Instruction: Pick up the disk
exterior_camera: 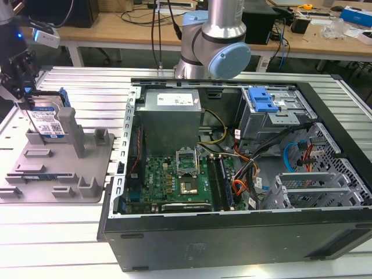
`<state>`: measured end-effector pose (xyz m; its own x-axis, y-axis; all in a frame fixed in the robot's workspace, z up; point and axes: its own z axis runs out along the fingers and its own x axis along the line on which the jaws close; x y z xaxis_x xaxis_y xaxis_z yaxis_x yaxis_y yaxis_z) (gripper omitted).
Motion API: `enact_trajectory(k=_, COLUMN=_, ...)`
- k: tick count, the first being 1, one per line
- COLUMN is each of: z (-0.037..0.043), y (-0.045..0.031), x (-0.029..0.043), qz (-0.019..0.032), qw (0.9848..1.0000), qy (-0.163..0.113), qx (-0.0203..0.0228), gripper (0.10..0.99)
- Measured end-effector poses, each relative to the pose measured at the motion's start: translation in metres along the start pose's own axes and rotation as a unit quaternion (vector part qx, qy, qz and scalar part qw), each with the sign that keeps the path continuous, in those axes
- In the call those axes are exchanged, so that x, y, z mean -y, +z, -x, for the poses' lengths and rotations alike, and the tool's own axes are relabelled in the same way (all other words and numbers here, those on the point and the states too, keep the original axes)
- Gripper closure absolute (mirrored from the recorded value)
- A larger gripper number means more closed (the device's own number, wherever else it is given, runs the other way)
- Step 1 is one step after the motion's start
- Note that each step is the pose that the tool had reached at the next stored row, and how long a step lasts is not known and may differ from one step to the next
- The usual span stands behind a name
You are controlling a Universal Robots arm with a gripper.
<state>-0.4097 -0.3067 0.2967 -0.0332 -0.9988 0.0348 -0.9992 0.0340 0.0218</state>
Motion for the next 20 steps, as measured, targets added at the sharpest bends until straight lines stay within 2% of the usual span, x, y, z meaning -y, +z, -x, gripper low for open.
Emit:
enact_trajectory(k=1, z=0.0, y=0.0002, x=0.0, qz=0.0, qw=1.0, qy=0.0, qx=-0.0001, gripper=0.69)
enact_trajectory(k=14, z=0.0, y=0.0003, x=0.0, qz=-0.0003, qw=1.0, qy=0.0, qx=-0.0001, gripper=0.722)
enact_trajectory(k=20, z=-0.0013, y=-0.027, x=-0.0006, qz=-0.0001, qw=1.0, qy=0.0, qx=-0.0002, gripper=0.722)
